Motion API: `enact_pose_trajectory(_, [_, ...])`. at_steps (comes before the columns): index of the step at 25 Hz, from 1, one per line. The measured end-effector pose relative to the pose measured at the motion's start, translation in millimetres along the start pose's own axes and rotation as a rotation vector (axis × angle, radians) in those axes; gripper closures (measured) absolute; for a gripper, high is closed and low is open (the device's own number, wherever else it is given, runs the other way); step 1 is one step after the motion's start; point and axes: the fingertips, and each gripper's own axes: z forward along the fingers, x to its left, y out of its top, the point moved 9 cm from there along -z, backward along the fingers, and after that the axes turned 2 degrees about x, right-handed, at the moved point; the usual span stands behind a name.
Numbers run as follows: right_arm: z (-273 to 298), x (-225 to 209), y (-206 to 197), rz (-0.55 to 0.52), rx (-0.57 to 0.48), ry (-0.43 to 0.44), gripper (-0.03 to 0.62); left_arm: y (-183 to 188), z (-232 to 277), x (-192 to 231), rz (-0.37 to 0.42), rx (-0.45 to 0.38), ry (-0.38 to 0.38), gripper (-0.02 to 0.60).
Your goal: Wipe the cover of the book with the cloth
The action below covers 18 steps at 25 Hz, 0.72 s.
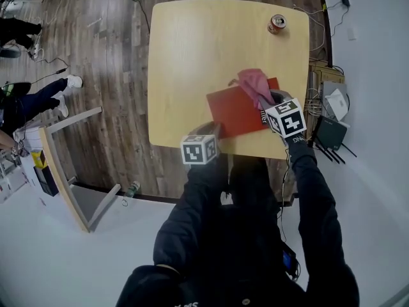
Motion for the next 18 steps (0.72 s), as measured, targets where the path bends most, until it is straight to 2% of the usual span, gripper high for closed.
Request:
enact_pose_trajectory(7, [-17.1,-25.0,-9.9,0.025,-0.005,-0.049,0.516,-0.5,0.7,-0.7,-0.001,-0.001,0.008,0.483])
enact_pose_trajectory(10, [-28.0,-27.5,-8.5,0.035,-0.037,-0.040,0.516,-0.7,1.1,-0.7,0.001,-0.003,0.011,0.483])
enact_pose_trajectory(13, [-40.6,-15.9,1.1,0.017,-0.080,-0.014,0.516,-0.5,0.6,-1.4,0.003,-0.001,0.009,0.483])
enact_pose_trajectory(18, [-45.8,30.7,16.7,-0.064,-0.135,0.068,0.516,-2.0,1.2,-2.9,0.006,-0.002,0.004,0.483])
